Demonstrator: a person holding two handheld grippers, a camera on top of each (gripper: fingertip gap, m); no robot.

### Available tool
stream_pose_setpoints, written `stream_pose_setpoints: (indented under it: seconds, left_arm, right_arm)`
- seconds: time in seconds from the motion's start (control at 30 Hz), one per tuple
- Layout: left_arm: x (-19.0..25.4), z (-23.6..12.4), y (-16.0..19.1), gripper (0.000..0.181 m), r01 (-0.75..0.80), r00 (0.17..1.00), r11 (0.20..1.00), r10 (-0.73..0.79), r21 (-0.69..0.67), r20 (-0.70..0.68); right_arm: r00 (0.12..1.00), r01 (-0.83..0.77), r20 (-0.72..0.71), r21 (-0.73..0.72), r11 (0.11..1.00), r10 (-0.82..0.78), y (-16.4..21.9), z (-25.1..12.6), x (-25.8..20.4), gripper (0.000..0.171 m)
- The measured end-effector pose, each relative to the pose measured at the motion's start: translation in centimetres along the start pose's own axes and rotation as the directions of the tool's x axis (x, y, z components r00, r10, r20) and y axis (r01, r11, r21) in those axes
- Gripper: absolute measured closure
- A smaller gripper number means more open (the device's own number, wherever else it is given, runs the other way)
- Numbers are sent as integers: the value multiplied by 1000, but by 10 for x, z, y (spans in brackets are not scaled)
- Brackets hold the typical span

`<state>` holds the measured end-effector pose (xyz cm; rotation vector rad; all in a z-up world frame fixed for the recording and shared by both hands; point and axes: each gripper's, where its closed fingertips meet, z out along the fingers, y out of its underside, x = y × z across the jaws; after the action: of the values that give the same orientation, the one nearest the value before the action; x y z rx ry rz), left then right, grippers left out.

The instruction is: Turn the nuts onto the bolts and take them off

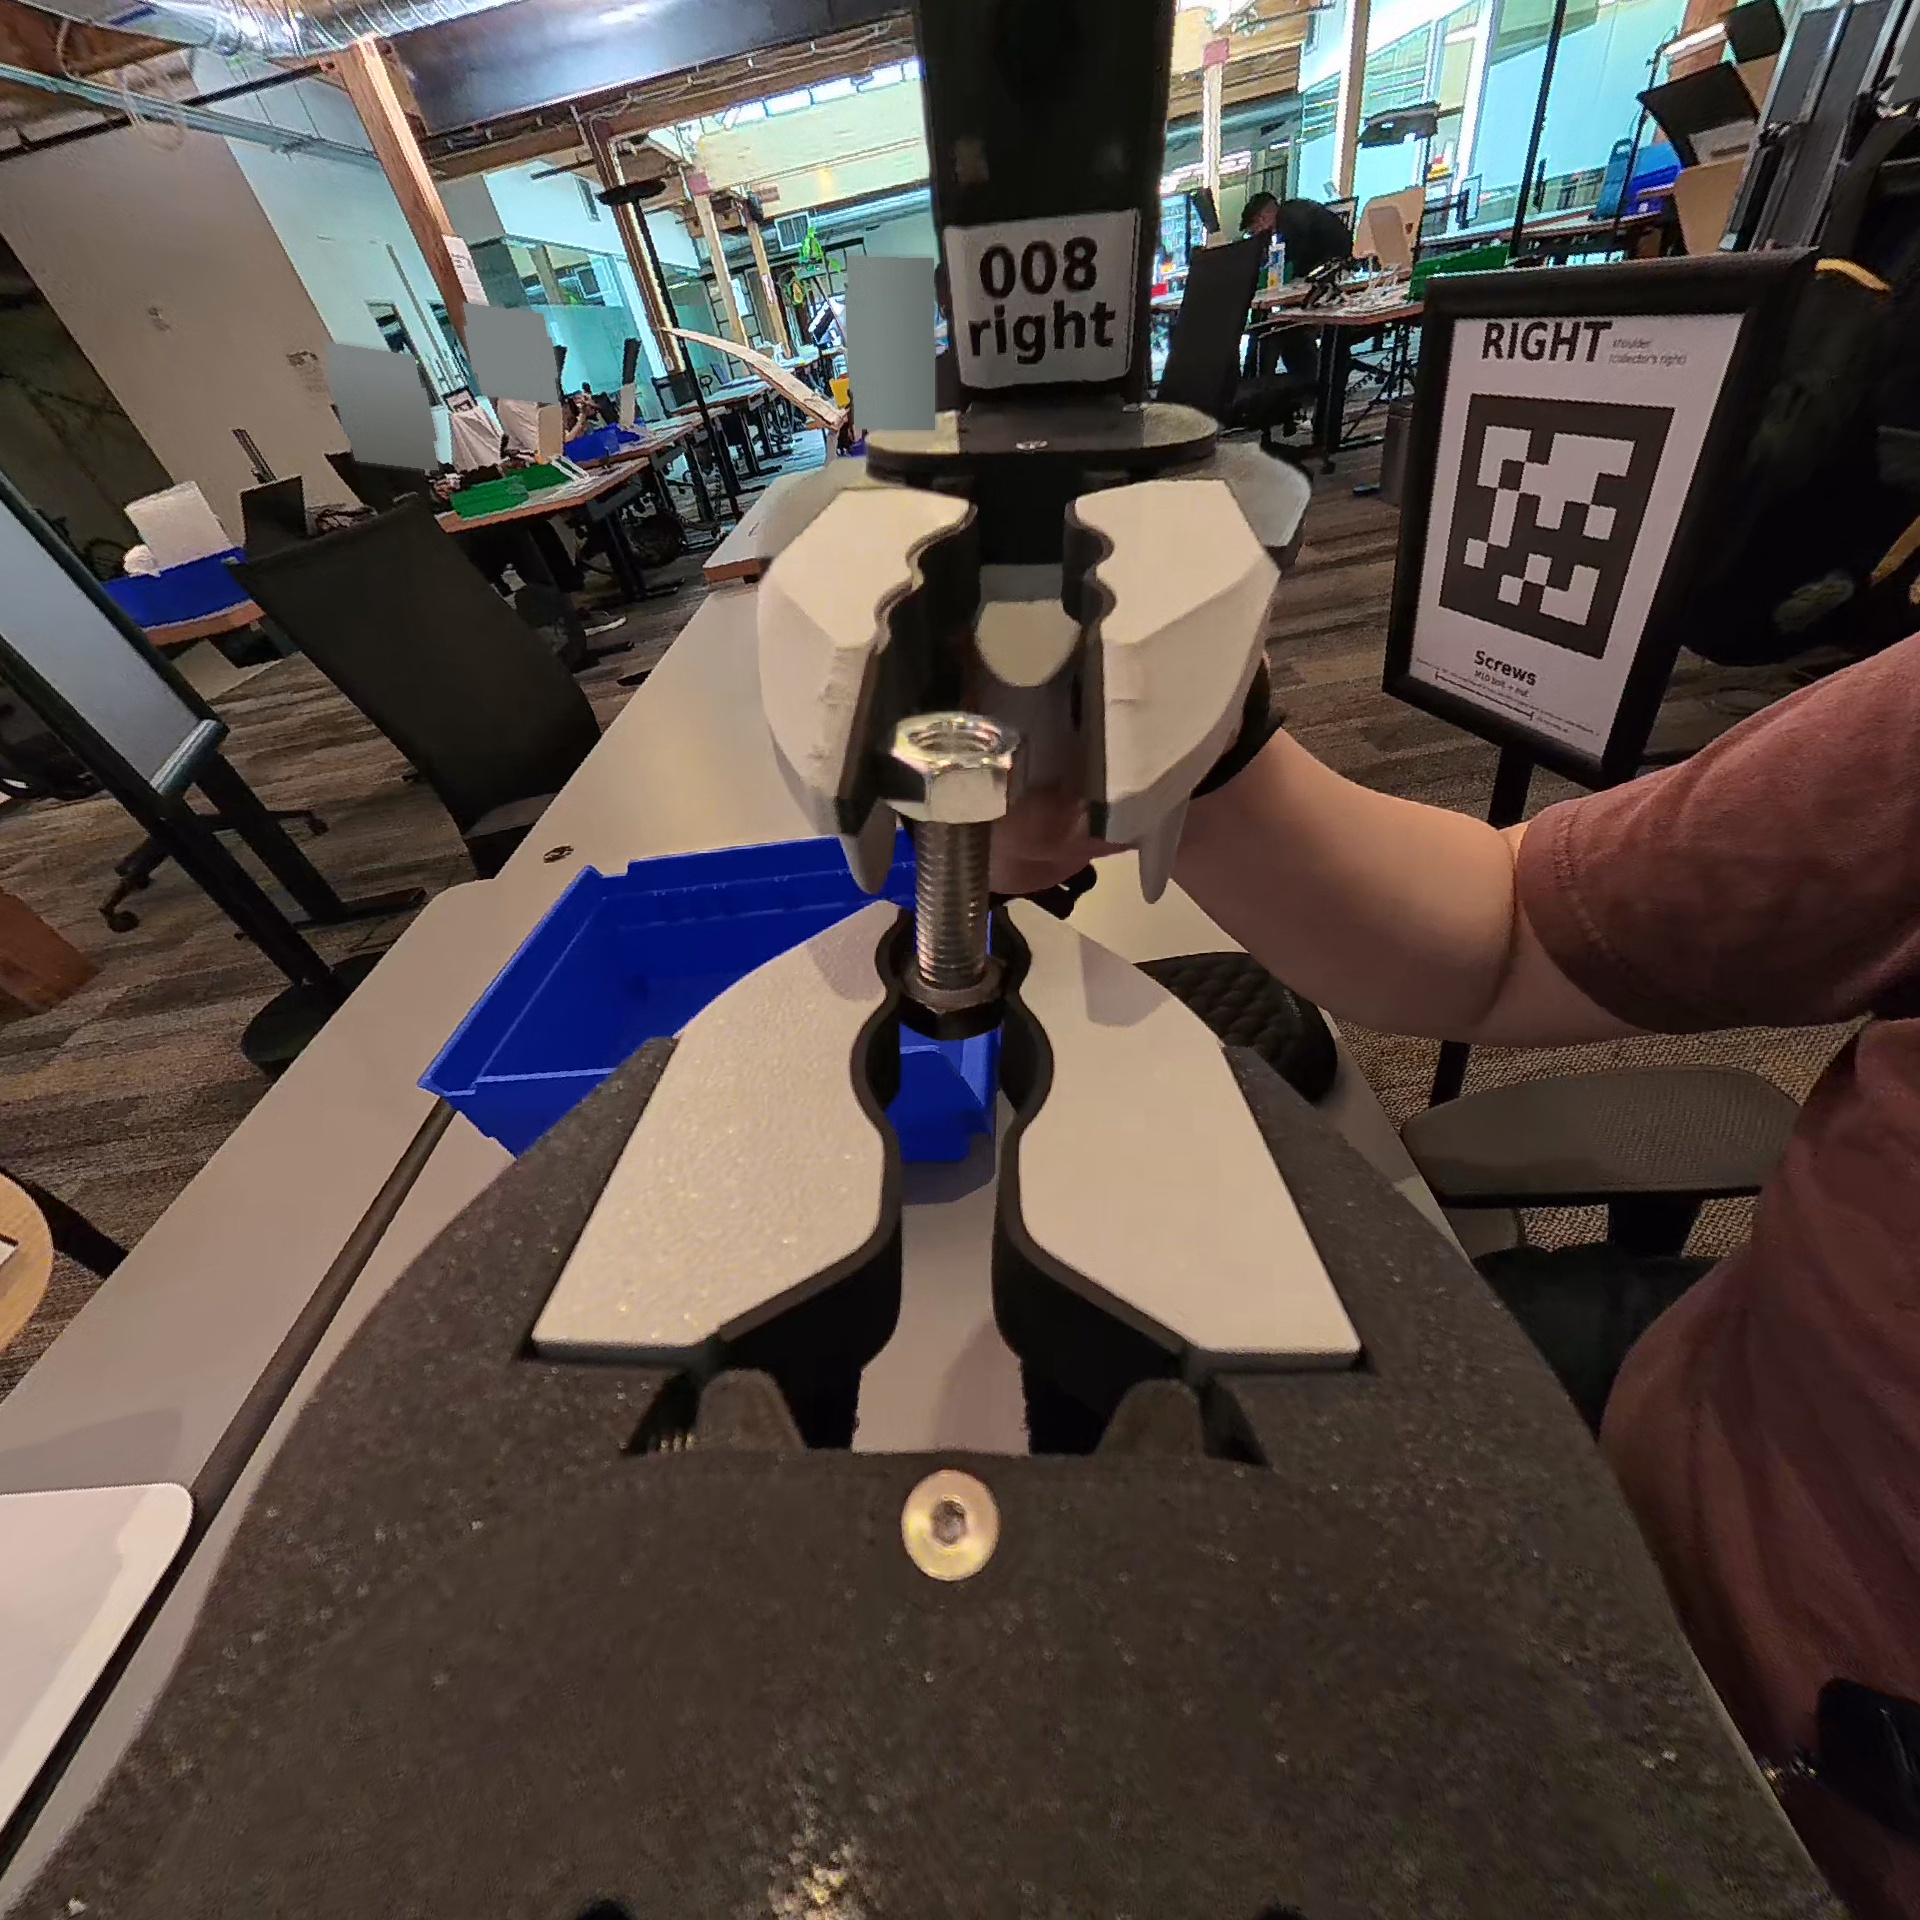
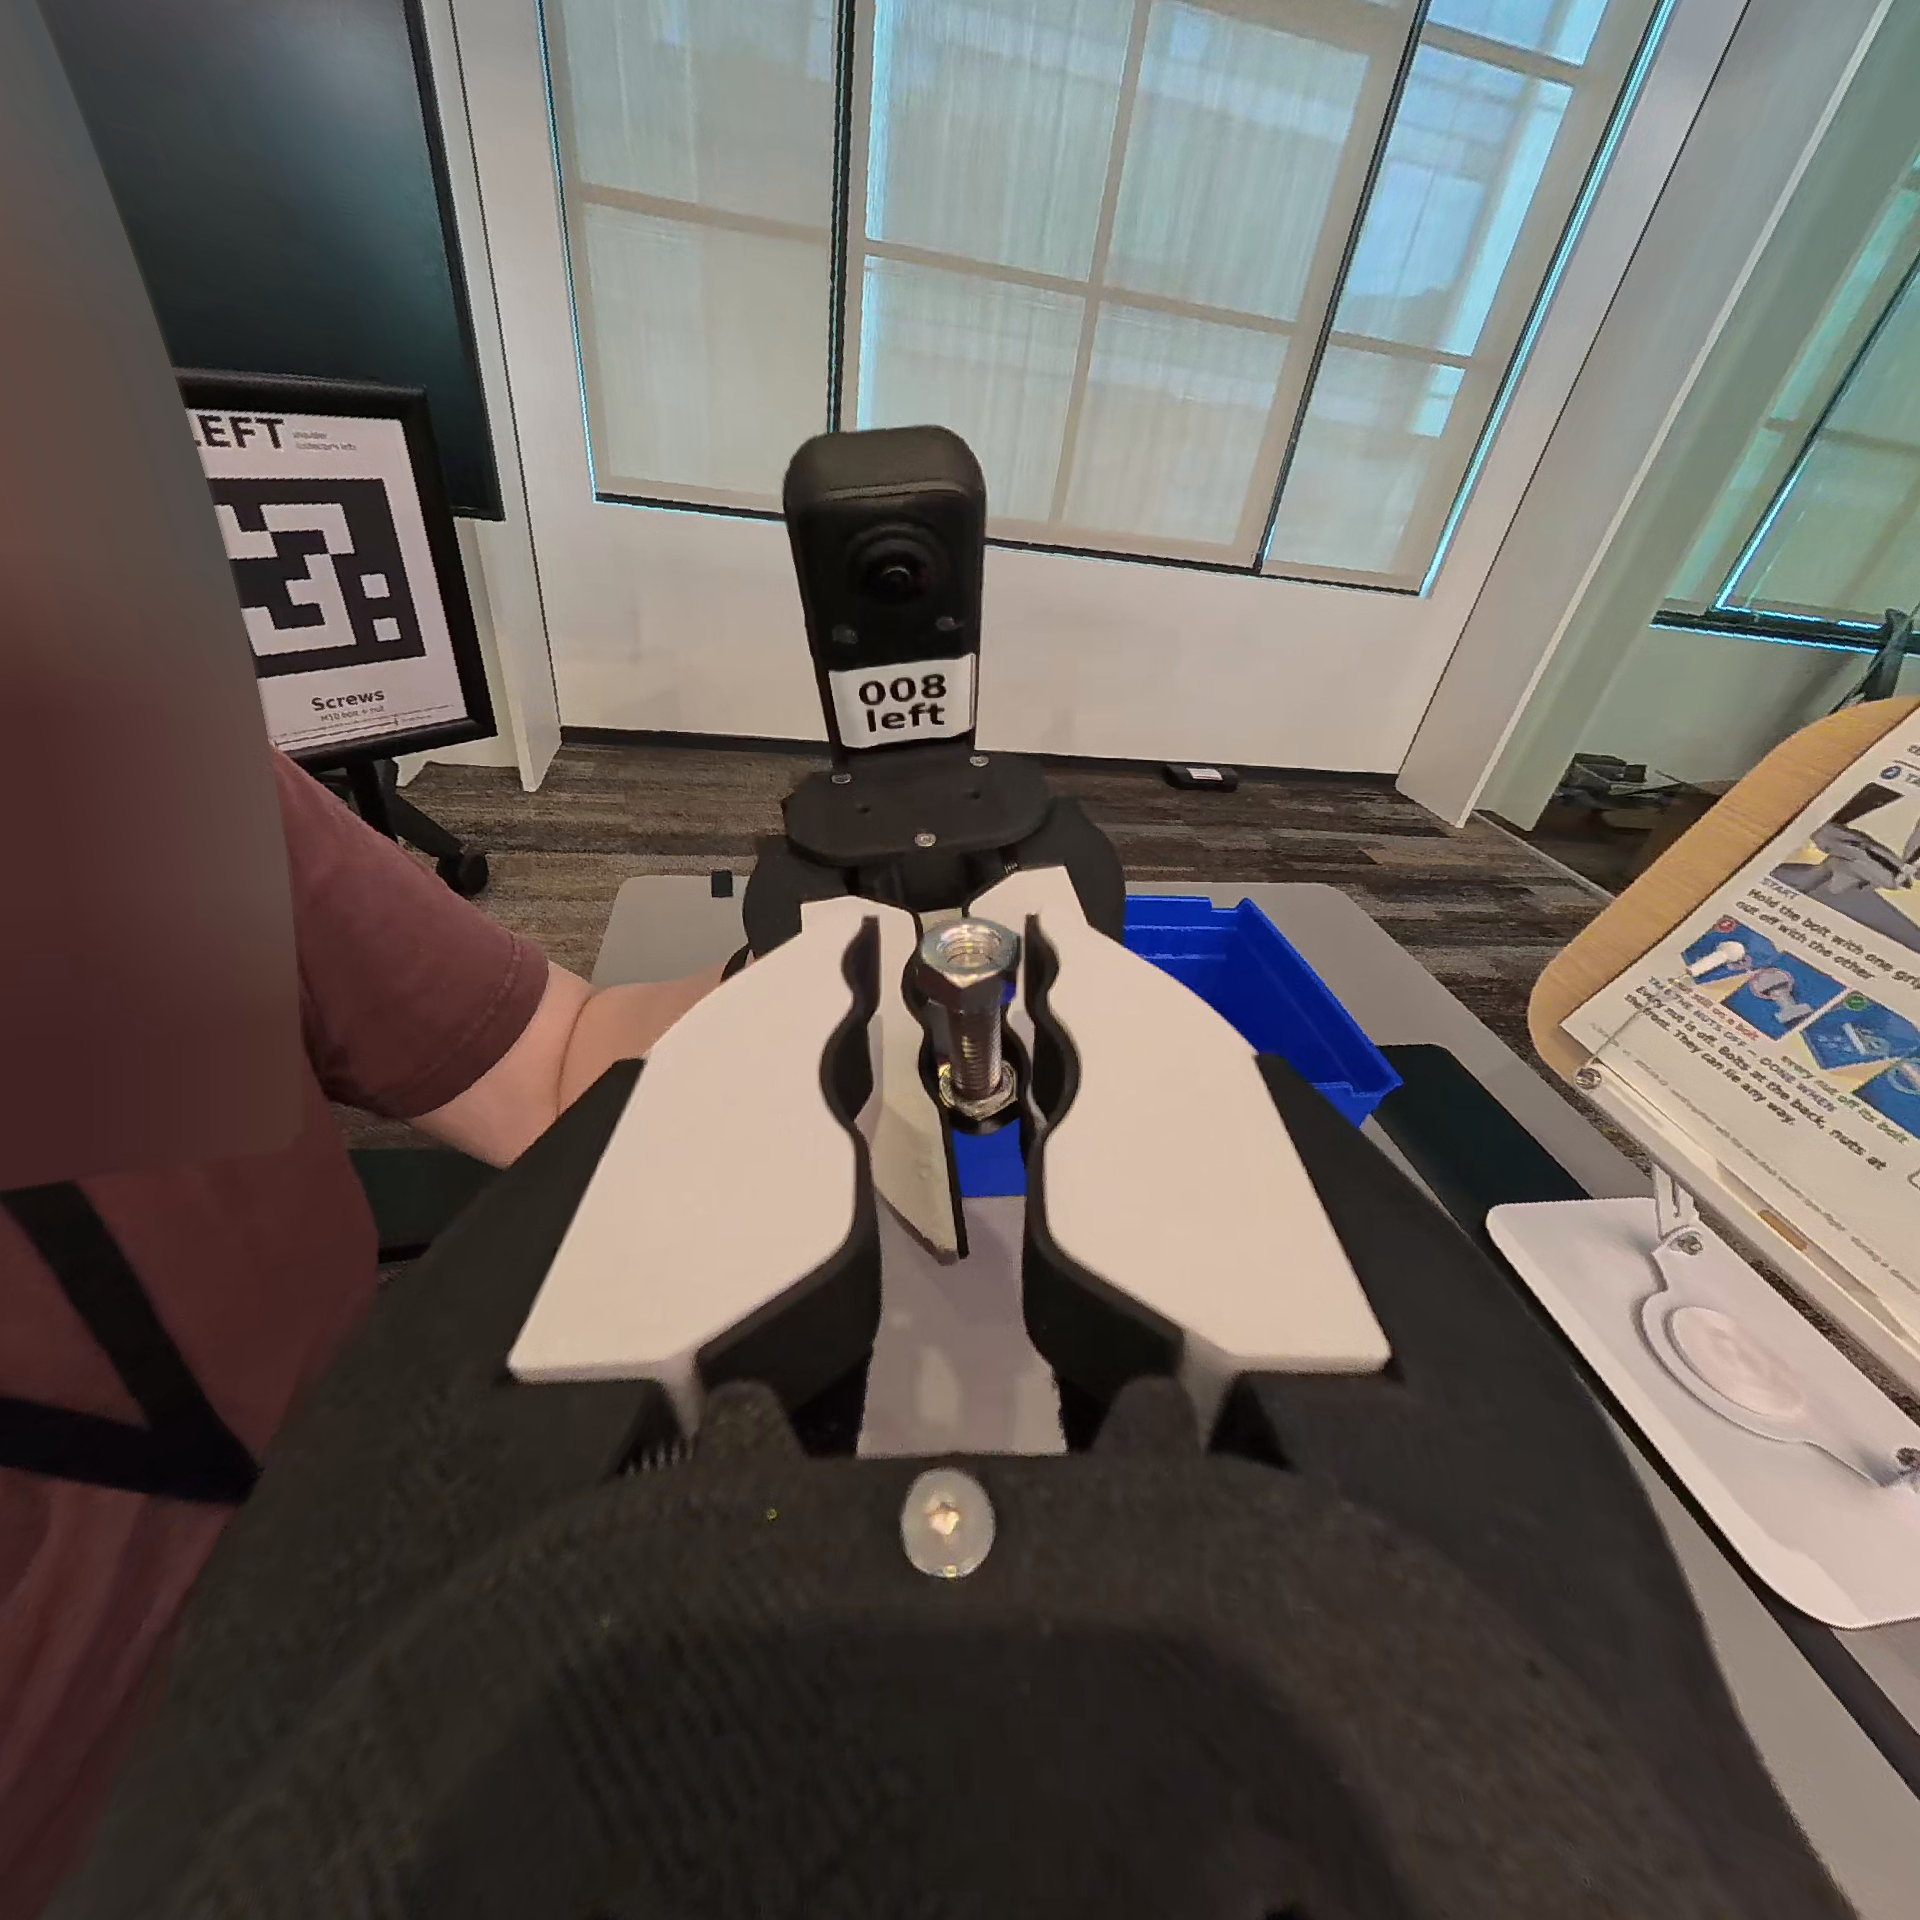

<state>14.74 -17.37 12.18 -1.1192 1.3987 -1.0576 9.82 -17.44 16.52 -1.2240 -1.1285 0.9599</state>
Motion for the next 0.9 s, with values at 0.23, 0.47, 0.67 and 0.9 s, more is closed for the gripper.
stream_pose_setpoints:
  seconds: [0.23, 0.47, 0.67, 0.9]
  left_arm:
    - [1, 0, 0, 168, -1, 1000, 1000, 1, -3, -1]
    - [-2, -2, -2, 167, 12, 1000, 1000, -12, 12, 9]
    - [-2, -2, -1, 168, 17, 1000, 1000, -18, 9, 10]
    - [-8, -3, 0, 168, 16, 998, 1000, -16, -1, 59]
  right_arm:
    - [1000, 13, -22, 4, 1000, -13, -1, -4, 2, 147]
    - [997, 43, -58, 41, 998, -41, -5, -10, 2, 145]
    - [993, 70, -96, 6, 998, -69, -3, -10, 7, 145]
    - [989, 42, -142, -15, 999, -44, 0, -6, 12, 154]
